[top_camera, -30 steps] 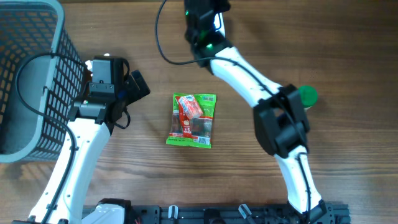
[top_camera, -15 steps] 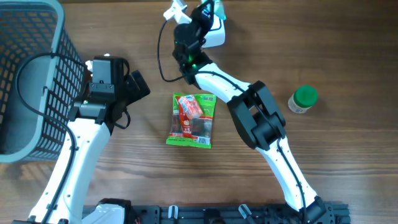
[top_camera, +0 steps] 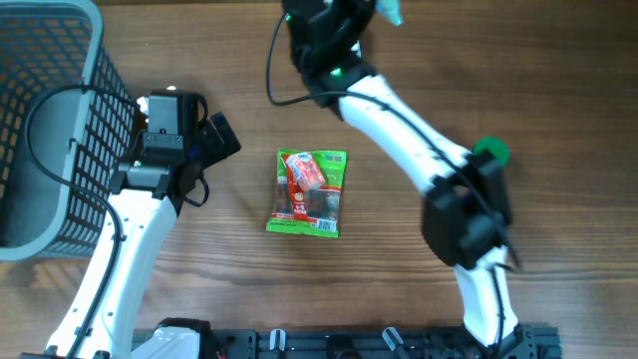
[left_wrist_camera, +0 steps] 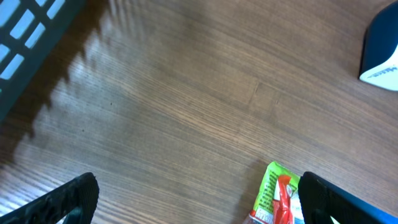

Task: Scan the item barcode
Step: 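Carry the light-blue packet up to the white scanner, then move the packet right, lower it onto the table, open right gripper, then reach the right gripper to the red tissue pack on the center packet, then grasp the red tissue pack and set it right of the center packet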

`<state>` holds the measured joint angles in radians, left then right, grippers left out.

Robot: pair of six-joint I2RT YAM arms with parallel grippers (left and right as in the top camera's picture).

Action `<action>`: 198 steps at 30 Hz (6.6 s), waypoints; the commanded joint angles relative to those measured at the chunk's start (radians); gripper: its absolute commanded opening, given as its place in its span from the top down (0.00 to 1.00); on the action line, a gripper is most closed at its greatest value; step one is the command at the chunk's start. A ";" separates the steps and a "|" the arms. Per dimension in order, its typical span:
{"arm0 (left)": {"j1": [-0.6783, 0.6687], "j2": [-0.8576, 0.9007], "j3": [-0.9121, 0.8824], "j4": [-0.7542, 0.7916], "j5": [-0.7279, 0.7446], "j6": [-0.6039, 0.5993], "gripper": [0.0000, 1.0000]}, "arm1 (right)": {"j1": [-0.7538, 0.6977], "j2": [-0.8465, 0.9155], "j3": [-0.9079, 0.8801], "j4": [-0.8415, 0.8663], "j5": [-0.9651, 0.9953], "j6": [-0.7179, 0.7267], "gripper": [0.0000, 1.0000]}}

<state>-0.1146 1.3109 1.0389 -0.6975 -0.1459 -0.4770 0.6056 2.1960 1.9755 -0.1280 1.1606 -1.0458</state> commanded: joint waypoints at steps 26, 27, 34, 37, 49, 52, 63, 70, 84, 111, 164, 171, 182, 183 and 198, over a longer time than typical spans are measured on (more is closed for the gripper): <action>0.006 0.001 0.008 0.002 -0.009 0.002 0.00 | -0.343 -0.269 -0.542 -0.930 -1.081 1.023 0.54; 0.006 0.001 0.008 0.002 -0.009 0.002 0.00 | -0.343 -0.269 -0.542 -0.930 -1.065 1.023 0.37; 0.006 0.001 0.008 0.002 -0.009 0.002 0.00 | -0.343 -0.270 -0.481 -0.912 -1.095 1.154 0.34; 0.006 0.001 0.008 0.002 -0.009 0.002 0.00 | -0.343 -0.270 -0.476 -0.900 -1.435 1.162 0.34; 0.006 0.001 0.008 0.002 -0.009 0.002 0.00 | -0.261 -0.270 -0.668 -0.673 -1.264 1.472 0.52; 0.006 0.001 0.008 0.002 -0.009 0.002 0.00 | -0.256 -0.270 -0.739 -0.632 -1.236 1.464 0.50; 0.006 0.001 0.008 0.002 -0.009 0.002 0.00 | -0.266 -0.270 -0.762 -0.763 -1.004 1.464 0.42; 0.006 0.001 0.008 0.002 -0.009 0.002 0.00 | -0.266 -0.270 -0.762 -0.744 -1.136 1.386 0.42; 0.006 0.001 0.008 0.002 -0.009 0.002 0.00 | -0.267 -0.270 -0.779 -0.878 -0.871 1.386 0.38; 0.006 0.001 0.008 0.002 -0.009 0.002 0.00 | 0.055 -0.433 -0.610 -0.664 -1.243 1.265 0.47; 0.006 0.001 0.008 0.002 -0.009 0.002 0.00 | -0.321 -0.432 -0.757 -0.576 -1.557 1.315 0.96; 0.006 0.001 0.008 0.002 -0.009 0.002 0.00 | -0.338 -0.432 -0.889 -0.451 -1.558 1.285 0.96; 0.006 0.001 0.008 0.002 -0.009 0.002 0.00 | -0.338 -0.432 -0.891 -0.459 -1.535 1.281 0.54; 0.006 0.001 0.008 0.002 -0.009 0.002 0.00 | -0.338 -0.432 -0.891 -0.459 -1.535 1.281 0.51; 0.006 0.001 0.008 0.002 -0.009 0.002 0.00 | -0.334 -0.472 -0.740 -0.568 -1.383 1.247 0.45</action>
<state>-0.1146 1.3109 1.0389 -0.6979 -0.1455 -0.4770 0.2657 1.7634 1.1297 -0.6594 -0.2489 0.2211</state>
